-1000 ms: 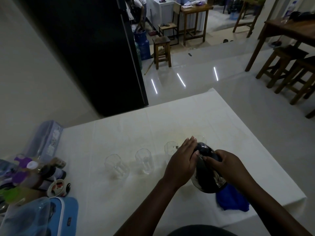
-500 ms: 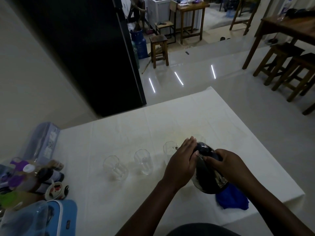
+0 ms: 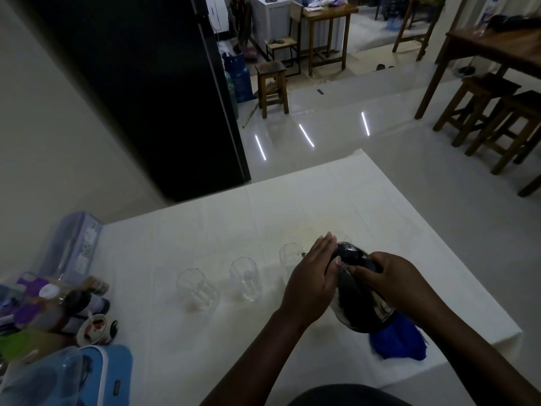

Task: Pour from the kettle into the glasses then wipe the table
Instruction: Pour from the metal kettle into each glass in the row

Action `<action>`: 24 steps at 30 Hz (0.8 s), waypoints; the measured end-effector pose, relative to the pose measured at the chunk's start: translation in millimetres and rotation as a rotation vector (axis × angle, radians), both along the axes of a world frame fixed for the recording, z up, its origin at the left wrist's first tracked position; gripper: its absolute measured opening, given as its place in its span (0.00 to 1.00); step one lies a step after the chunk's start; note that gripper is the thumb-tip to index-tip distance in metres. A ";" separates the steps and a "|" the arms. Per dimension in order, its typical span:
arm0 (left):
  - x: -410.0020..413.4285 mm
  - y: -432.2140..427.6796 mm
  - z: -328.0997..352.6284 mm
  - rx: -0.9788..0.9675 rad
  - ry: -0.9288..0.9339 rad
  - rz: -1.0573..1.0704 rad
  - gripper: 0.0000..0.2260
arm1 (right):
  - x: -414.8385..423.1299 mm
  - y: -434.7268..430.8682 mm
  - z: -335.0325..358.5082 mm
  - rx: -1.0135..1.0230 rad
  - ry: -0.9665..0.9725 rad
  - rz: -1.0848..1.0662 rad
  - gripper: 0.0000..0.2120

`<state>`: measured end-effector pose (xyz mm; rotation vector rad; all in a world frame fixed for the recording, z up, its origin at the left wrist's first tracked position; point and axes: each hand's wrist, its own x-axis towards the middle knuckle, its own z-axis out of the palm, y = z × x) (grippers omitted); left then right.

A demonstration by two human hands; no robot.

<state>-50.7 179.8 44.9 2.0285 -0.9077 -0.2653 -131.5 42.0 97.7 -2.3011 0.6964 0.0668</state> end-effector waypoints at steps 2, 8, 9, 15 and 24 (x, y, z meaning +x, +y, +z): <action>-0.9 -0.5 0.6 -0.005 0.002 0.000 0.23 | -0.4 -0.1 1.2 -0.003 0.004 0.003 0.11; -1.4 -1.8 2.8 -0.020 0.012 0.011 0.23 | -1.1 0.8 7.8 0.016 -0.004 0.003 0.11; -1.3 -2.0 3.5 -0.024 0.012 0.012 0.22 | -1.0 0.9 9.0 0.021 -0.003 0.003 0.11; -2.2 -2.0 5.7 -0.041 0.009 0.023 0.23 | 0.6 0.5 13.7 0.019 0.012 0.014 0.11; -1.9 -1.8 6.1 -0.058 0.014 0.032 0.20 | 3.5 1.5 17.8 -0.004 0.048 0.016 0.09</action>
